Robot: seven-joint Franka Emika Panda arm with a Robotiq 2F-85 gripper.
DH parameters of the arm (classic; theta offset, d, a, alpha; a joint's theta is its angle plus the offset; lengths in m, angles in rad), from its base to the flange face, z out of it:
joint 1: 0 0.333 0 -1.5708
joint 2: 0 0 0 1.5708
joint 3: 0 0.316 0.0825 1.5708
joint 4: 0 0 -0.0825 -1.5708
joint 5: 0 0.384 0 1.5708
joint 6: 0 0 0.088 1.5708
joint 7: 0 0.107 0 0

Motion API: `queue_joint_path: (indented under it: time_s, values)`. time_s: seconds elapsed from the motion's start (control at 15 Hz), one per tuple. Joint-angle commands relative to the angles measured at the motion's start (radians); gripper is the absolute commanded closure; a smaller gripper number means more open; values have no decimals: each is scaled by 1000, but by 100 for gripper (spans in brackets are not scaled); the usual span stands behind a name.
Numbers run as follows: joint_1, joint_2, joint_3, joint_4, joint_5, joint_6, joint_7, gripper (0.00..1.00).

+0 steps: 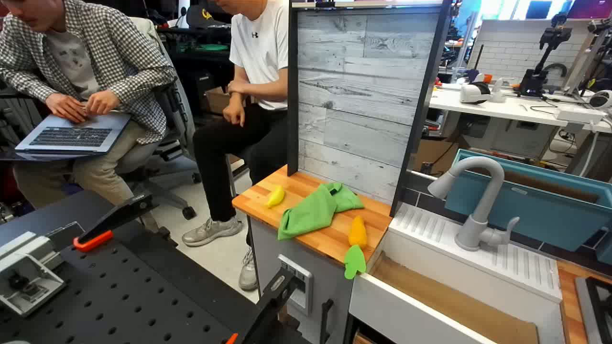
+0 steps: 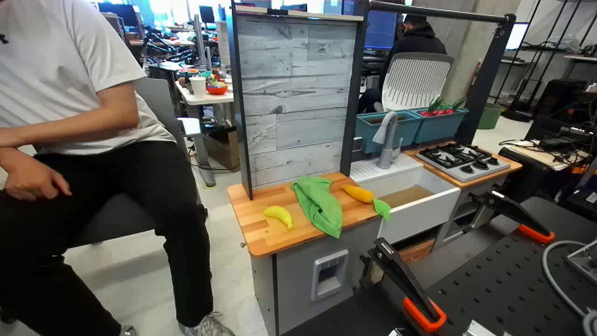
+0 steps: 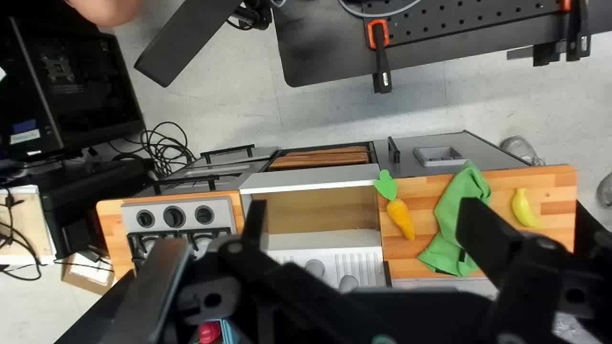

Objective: Move the green towel to the left

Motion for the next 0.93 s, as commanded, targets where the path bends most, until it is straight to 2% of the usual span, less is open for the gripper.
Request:
queue_joint_path:
  time_s: [0.0,0.4,0.67,0.87]
  values:
    - [12,0,-10,2,-3,-2,3,0]
    - [19,18,-4,-4,16,26,33,0]
    - [41,77,12,-39,70,151,120,0]
    - [59,166,22,-44,120,243,157,0]
